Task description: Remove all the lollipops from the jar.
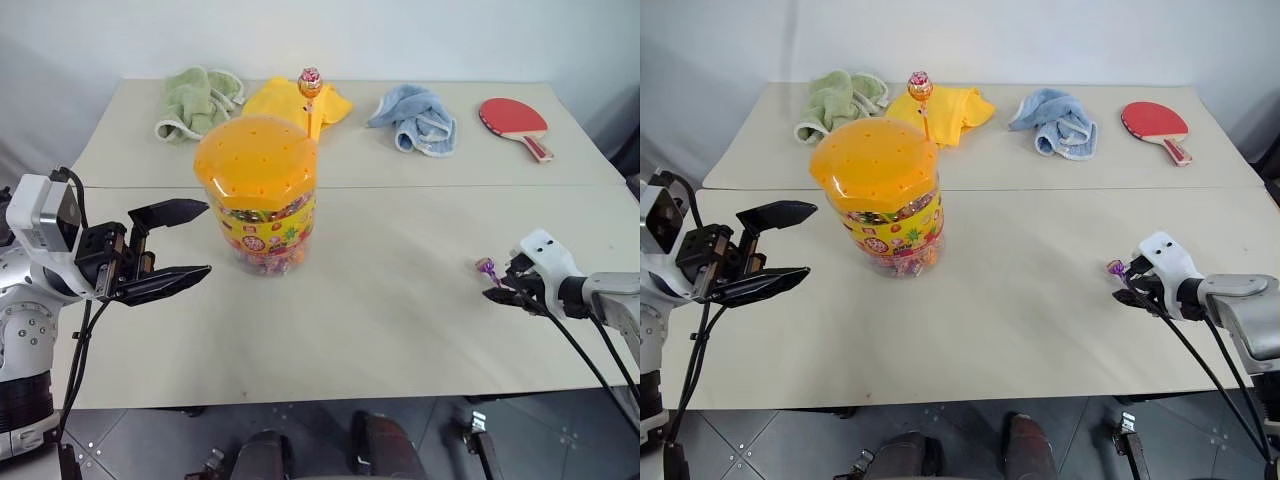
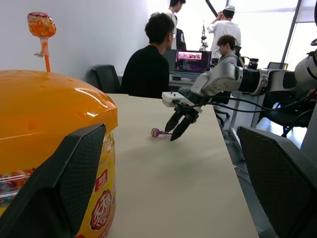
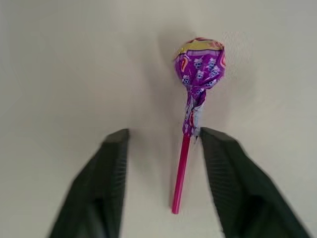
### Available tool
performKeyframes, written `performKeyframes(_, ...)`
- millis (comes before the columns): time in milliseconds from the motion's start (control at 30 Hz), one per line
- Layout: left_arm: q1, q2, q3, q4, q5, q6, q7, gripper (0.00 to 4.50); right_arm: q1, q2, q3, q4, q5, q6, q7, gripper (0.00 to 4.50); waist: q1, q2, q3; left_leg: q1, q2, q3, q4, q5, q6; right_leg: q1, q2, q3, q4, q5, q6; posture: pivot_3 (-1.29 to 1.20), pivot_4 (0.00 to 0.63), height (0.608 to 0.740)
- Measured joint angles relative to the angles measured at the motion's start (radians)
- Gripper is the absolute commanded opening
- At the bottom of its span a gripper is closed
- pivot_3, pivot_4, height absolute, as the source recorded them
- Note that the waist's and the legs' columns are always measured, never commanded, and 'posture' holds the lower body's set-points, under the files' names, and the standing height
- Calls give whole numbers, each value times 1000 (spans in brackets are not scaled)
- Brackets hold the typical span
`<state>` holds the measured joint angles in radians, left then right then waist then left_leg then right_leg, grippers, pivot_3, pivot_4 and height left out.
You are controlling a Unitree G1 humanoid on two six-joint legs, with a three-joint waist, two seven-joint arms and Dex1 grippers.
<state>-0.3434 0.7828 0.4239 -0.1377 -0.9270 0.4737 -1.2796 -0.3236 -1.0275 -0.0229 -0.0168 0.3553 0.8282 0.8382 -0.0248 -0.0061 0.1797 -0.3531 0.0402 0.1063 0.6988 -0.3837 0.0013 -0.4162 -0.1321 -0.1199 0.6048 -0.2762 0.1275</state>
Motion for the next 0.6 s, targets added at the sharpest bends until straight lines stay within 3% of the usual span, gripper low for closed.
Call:
performKeyframes(100,-7,-20,30,6,-37,18,38,4500,-34,27,-46,37,24,-130,69,4391,-2,1,1,0,0,1,0,0,0,0,0,1,-1,0,0,0,150,740)
performKeyframes(133,-10,-29,39,10,-54,24,57,4500,-62,34,-73,42,35,-182,92,4468,-2,3,2,0,0,1,0,0,0,0,0,1,-1,0,0,0,150,740)
performKeyframes(233,-22,-79,102,29,-113,34,142,4500,-214,129,-138,44,108,-302,158,4468,-8,3,2,1,1,1,0,0,0,0,1,1,0,0,0,0,150,740)
performKeyframes(367,-31,-143,168,46,-160,31,257,4500,-441,335,-129,-11,227,-297,134,4468,-5,3,2,1,3,-1,1,0,-1,-1,1,-1,5,0,0,0,150,740)
performKeyframes(600,-36,-187,223,105,-170,-2,346,4500,-661,621,-8,146,182,-284,-10,4468,-2,2,2,-3,-3,-7,2,0,0,-1,-3,-6,6,0,0,0,150,740)
